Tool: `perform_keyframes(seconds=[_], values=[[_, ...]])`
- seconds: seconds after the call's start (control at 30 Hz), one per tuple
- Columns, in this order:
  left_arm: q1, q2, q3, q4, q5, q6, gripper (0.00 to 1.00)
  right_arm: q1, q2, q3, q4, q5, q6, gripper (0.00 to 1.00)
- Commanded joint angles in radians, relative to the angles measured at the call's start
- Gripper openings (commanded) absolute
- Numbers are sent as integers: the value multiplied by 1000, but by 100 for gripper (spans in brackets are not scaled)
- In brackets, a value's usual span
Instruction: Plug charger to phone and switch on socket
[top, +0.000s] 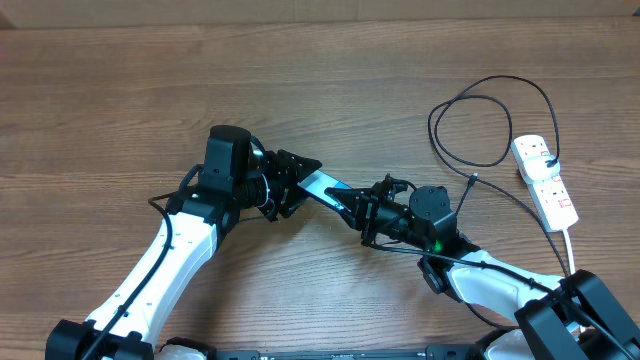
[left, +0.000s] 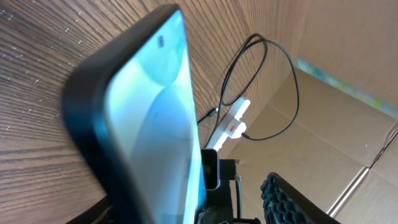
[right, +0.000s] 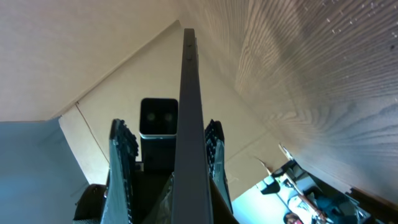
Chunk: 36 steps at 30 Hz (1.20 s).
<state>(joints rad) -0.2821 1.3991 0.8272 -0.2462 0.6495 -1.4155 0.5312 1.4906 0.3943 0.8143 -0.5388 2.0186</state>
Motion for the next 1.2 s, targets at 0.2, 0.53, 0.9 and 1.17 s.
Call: perform_keyframes(seconds=[0.2, 0.53, 0.9, 1.17], values=[[-6, 4, -3, 5, -24, -31, 53, 30, -14, 18, 45, 23, 74, 4], [-6, 4, -3, 13, -24, -60, 40, 65, -14, 18, 45, 53, 106, 4], [-6, 4, -3, 18, -25, -67, 24, 68, -15, 18, 61, 48, 143, 4], [-6, 4, -3, 18, -25, -66, 14, 77, -14, 18, 92, 50, 143, 4]])
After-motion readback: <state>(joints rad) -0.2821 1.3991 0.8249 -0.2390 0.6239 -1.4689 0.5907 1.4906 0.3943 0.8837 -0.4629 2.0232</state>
